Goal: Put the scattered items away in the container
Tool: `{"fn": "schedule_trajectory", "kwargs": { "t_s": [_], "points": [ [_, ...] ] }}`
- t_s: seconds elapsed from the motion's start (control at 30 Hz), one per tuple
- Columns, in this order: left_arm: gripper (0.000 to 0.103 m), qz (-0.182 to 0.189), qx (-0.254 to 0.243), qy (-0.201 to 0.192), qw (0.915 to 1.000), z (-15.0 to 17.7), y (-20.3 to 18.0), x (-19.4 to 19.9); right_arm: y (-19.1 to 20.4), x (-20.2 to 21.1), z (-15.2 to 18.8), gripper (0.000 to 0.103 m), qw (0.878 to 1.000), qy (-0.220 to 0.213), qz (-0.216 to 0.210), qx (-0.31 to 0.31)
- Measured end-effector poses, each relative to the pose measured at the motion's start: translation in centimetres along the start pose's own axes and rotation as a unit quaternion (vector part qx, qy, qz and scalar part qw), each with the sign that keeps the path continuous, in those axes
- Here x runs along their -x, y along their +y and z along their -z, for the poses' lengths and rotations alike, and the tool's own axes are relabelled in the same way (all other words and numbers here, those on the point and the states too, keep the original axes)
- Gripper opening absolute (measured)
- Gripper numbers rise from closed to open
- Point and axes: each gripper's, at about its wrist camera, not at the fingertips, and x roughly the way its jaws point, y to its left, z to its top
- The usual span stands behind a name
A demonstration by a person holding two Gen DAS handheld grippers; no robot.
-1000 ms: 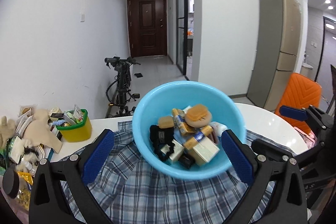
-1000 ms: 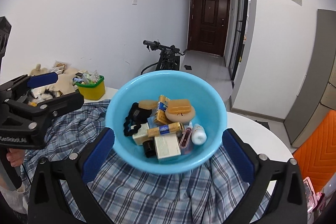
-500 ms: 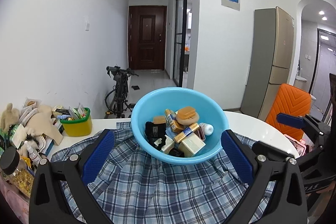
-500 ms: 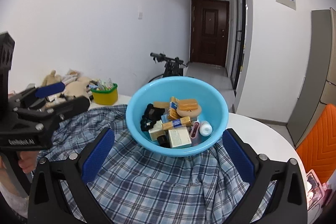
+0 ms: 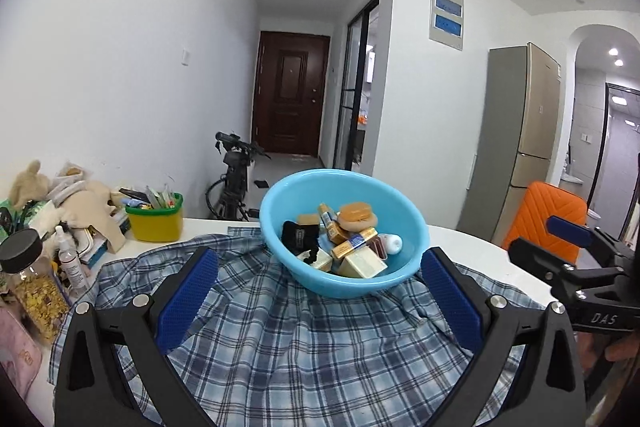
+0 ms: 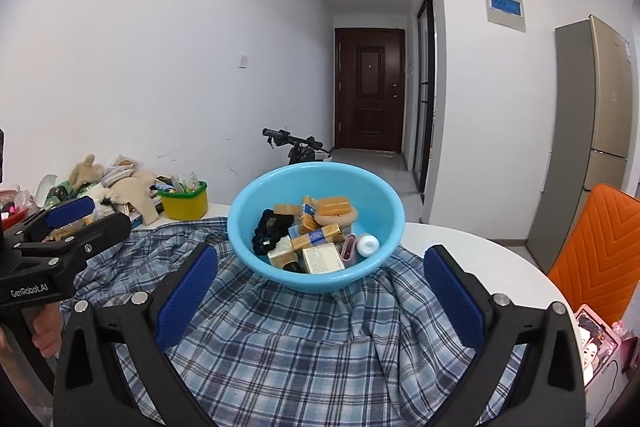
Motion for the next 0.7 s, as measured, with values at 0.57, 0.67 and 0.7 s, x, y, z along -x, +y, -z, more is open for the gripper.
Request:
{"fn": "schedule_trajectory", "kwargs": {
  "t_s": [0.57, 0.67, 0.7],
  "points": [
    [0.103, 0.002, 0.001, -0.019, 0.9998, 5.0, -0.3, 0.9, -0.6, 2.4, 4.1, 0.102, 0.997, -0.054, 0.049, 0.005],
    [0.103, -0.009, -0.004, -0.022, 0.9997, 5.9, -0.2, 0.6, -0.7, 1.7, 5.2, 0.102, 0.997, -0.049, 0.053, 0.006],
    [0.103, -0.013, -0.008, -0.024, 0.9996, 6.2, -0.2, 0.5, -0.8, 1.6, 5.6, 0.102, 0.997, -0.051, 0.053, 0.001]
  ]
}}
